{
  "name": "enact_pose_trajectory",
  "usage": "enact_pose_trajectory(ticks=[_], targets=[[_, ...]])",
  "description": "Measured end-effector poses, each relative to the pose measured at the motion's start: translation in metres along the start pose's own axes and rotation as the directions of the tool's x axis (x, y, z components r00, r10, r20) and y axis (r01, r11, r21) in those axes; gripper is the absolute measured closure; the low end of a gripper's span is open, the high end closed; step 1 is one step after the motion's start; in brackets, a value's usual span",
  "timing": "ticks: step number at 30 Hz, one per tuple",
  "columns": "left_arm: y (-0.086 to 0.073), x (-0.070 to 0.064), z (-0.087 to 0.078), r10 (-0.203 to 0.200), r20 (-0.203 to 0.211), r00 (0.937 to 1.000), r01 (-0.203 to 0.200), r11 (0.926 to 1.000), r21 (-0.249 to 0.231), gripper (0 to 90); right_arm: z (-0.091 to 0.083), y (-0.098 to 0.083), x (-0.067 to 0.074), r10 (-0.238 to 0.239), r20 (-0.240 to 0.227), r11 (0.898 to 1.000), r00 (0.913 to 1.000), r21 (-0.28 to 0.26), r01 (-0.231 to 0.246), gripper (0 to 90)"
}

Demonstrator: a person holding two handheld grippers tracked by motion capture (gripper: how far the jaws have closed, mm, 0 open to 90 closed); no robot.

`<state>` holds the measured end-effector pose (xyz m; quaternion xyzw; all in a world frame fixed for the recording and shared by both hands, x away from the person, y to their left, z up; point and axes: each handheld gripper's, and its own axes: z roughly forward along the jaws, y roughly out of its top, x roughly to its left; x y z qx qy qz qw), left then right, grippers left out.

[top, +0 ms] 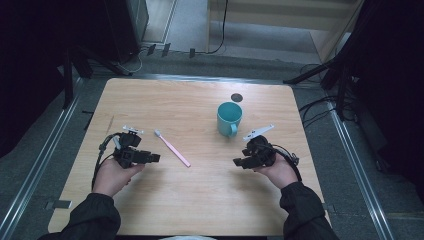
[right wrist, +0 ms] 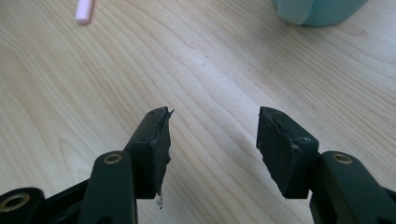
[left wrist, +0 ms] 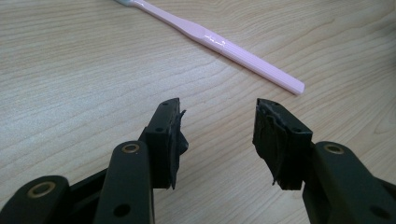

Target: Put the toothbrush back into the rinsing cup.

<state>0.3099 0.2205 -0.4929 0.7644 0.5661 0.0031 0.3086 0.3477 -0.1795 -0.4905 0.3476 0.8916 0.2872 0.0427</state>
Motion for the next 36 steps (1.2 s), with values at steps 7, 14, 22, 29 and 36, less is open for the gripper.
enact_pose_trajectory(ticks=[7,14,22,29,36], targets=[[-0.001,0.001,0.001,0.002,-0.016,0.9999,-0.002,1.0000,-0.004,49.6,0.006,-0.001,-0.010,0.013,0.010,0.999,0.9999,0.038,-0.014,42.5],[0.007,0.001,0.009,-0.015,0.003,0.9999,0.014,0.9977,0.066,64.7,0.007,-0.001,-0.010,0.018,0.012,0.999,0.9998,0.048,-0.018,42.5],[0.035,-0.012,0.024,0.032,-0.025,0.9992,-0.027,0.9832,0.181,87.0,0.010,-0.001,-0.006,-0.001,0.027,0.997,0.9996,0.071,-0.001,42.6],[0.057,-0.021,0.033,0.048,-0.038,0.9981,-0.039,0.9731,0.227,89.1,0.011,-0.002,-0.009,-0.004,0.033,0.997,0.9994,0.082,0.002,42.5],[0.071,-0.029,0.039,0.041,-0.041,0.9983,-0.031,0.9740,0.224,89.0,0.012,-0.002,-0.010,-0.009,0.036,0.996,0.9993,0.091,0.006,41.7]])
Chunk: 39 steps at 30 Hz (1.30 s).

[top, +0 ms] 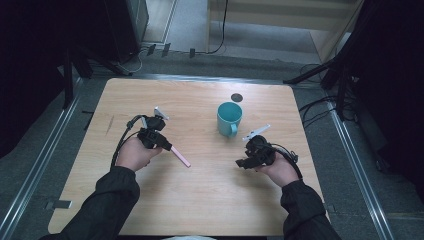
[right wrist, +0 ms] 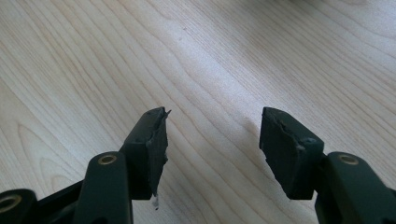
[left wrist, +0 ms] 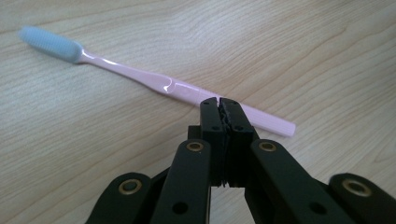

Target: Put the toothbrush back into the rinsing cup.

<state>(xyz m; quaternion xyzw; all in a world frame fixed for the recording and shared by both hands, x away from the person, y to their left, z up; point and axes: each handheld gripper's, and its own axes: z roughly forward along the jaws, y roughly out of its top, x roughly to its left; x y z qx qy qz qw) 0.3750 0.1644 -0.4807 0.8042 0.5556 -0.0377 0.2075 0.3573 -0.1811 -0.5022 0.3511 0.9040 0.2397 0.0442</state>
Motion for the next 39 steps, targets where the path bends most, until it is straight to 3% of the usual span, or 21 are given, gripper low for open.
enact_pose_trajectory(ticks=[11,25,39], targets=[[0.019,-0.016,0.015,0.009,-0.018,0.9998,-0.008,0.9987,0.051,89.1,0.002,-0.001,0.000,-0.005,0.003,1.000,1.0000,0.019,0.005,40.4],[0.023,-0.028,0.034,0.022,-0.029,0.9993,-0.020,0.9968,0.078,89.0,0.004,-0.001,0.000,-0.011,0.002,0.999,0.9999,0.033,0.011,39.5],[0.015,-0.023,0.043,0.014,-0.023,0.9997,-0.012,0.9954,0.095,89.0,0.006,-0.001,0.001,-0.018,0.002,0.998,0.9998,0.054,0.018,38.8]])
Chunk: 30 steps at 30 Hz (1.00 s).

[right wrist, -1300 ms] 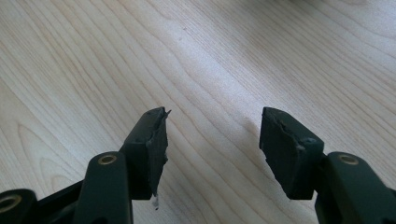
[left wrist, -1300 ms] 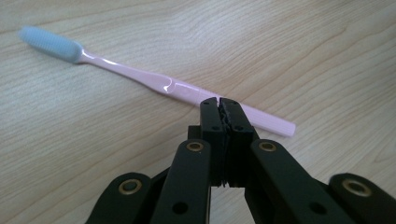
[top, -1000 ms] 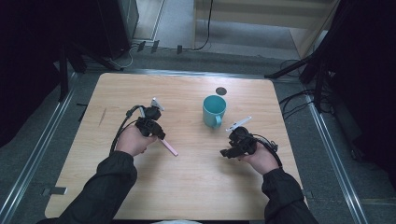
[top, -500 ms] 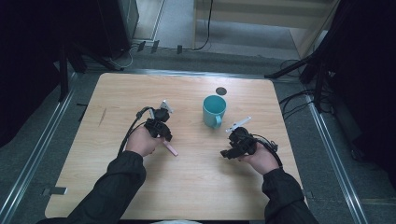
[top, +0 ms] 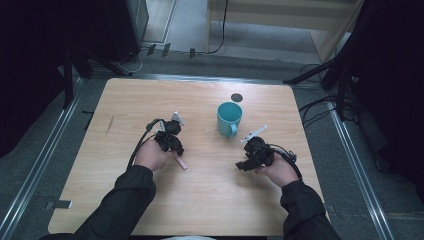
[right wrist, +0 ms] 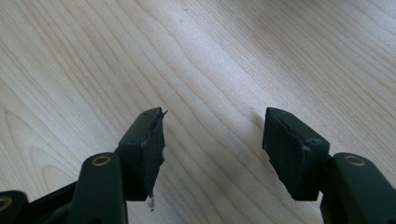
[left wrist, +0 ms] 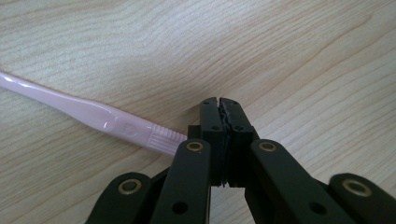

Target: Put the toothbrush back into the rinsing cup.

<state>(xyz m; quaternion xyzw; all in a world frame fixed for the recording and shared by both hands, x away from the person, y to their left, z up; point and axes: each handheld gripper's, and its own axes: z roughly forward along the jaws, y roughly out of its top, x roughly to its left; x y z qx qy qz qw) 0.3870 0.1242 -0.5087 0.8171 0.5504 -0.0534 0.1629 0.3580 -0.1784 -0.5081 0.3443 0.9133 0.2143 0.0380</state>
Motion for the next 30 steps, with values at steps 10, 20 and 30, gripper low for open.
enact_pose_trajectory(ticks=[10,20,30], targets=[[-0.007,0.006,-0.002,0.004,-0.006,1.0000,-0.004,1.0000,0.008,89.0,0.002,0.000,0.000,-0.004,-0.001,1.000,1.0000,0.012,0.004,38.4],[-0.016,0.012,-0.007,0.002,0.000,1.0000,-0.002,1.0000,0.004,88.9,0.003,0.000,0.000,-0.006,-0.003,1.000,1.0000,0.019,0.006,38.0],[-0.026,0.021,-0.013,0.008,-0.006,0.9999,-0.008,1.0000,-0.003,88.2,0.005,0.000,0.000,-0.010,-0.006,0.999,0.9999,0.033,0.010,37.5]])
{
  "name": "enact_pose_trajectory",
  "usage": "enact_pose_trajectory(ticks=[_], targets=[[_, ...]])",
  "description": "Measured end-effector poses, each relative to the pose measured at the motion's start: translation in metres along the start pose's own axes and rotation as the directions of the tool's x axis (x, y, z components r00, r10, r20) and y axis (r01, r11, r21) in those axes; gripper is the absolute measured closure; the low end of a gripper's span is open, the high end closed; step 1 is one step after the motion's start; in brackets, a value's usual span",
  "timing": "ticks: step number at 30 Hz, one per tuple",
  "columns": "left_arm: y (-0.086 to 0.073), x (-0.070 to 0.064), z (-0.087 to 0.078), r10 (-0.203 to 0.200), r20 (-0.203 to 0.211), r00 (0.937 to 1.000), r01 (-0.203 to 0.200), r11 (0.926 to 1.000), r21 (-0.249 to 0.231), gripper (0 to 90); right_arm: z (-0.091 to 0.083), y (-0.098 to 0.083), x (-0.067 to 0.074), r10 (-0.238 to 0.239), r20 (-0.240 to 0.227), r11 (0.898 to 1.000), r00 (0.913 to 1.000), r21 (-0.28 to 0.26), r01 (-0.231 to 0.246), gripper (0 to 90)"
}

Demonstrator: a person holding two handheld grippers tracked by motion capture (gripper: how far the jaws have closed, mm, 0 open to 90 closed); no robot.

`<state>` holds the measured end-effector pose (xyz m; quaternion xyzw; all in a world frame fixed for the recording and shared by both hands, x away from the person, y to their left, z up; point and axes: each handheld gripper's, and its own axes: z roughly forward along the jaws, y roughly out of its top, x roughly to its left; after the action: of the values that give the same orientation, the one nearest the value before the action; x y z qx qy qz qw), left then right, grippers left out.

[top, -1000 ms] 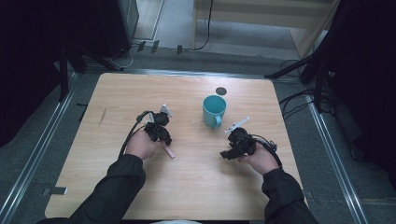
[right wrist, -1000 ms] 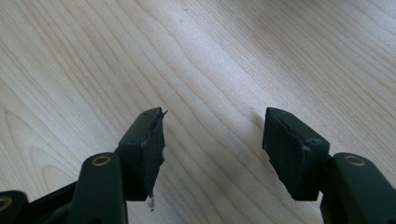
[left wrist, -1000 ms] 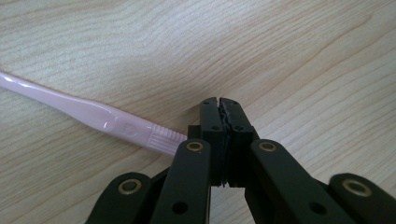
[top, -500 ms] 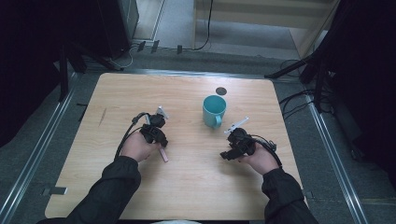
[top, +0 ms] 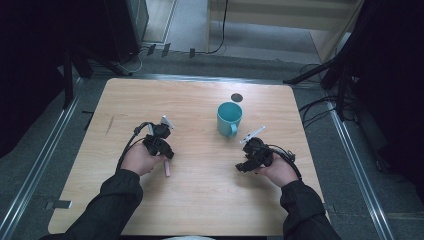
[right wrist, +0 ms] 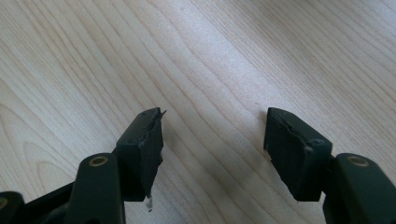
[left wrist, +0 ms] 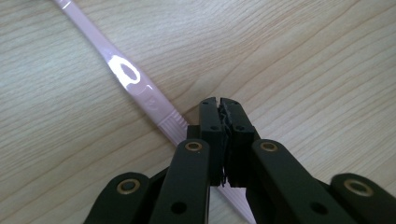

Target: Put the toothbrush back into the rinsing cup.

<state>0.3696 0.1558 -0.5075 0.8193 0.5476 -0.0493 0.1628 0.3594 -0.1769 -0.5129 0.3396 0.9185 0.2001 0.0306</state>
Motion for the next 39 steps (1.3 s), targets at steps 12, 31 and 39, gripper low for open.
enact_pose_trajectory(ticks=[12,31,39], targets=[[-0.009,0.009,-0.009,-0.004,-0.007,1.0000,0.004,0.9999,-0.015,88.0,0.001,0.000,0.000,-0.002,-0.001,1.000,1.0000,0.001,0.002,37.3],[-0.008,-0.004,-0.007,0.027,0.006,0.9996,-0.027,0.9995,-0.016,87.8,0.001,0.001,0.000,-0.002,0.001,1.000,1.0000,0.004,0.002,37.4],[-0.013,0.004,-0.006,0.010,-0.010,0.9999,-0.010,0.9999,-0.011,87.6,0.001,0.001,0.000,-0.001,0.000,1.000,1.0000,0.004,0.001,37.2]])
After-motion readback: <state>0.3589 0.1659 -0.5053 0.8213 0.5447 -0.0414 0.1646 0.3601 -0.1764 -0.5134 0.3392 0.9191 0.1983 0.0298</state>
